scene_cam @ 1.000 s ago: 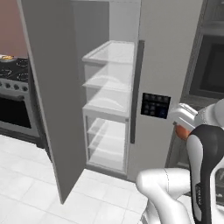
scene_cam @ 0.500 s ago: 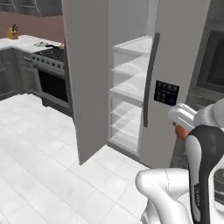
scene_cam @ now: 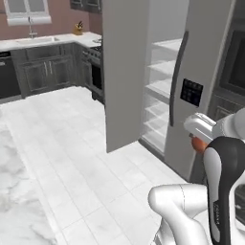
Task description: Place the cold items (onion and orange) from the fridge in one tupperware on the dining counter. Place the warm items (hot dog and kebab skewer) in the stove area in another tupperware.
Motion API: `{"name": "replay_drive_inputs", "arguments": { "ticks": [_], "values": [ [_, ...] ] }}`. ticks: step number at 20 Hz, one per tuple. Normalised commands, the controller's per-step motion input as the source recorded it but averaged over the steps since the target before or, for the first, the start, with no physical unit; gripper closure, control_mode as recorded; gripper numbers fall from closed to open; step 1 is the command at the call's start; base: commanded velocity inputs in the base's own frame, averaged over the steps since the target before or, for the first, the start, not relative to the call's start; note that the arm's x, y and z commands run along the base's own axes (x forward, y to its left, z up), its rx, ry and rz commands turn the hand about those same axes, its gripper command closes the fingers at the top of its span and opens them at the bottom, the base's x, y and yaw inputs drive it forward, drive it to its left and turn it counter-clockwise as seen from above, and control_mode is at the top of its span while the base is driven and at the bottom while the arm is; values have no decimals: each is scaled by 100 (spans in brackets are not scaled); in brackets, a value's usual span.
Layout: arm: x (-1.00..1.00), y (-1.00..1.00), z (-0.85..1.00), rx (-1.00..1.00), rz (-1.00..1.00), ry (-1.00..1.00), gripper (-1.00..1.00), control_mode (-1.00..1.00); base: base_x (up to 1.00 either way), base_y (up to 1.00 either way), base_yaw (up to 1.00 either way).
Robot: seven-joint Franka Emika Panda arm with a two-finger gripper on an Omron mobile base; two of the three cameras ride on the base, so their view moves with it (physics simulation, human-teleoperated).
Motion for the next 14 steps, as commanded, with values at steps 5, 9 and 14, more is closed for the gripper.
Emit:
{"name": "replay_drive_inputs", "arguments": {
  "ticks": [5, 9, 14],
  "values": [
    [0, 0, 0, 0, 0, 0, 100, 100, -100, -49, 48],
    [0, 0, 0, 0, 0, 0, 100, 100, -100, -52, 46],
    [0, 0, 0, 0, 0, 0, 100, 100, -100, -50, 43]
  ]
}}
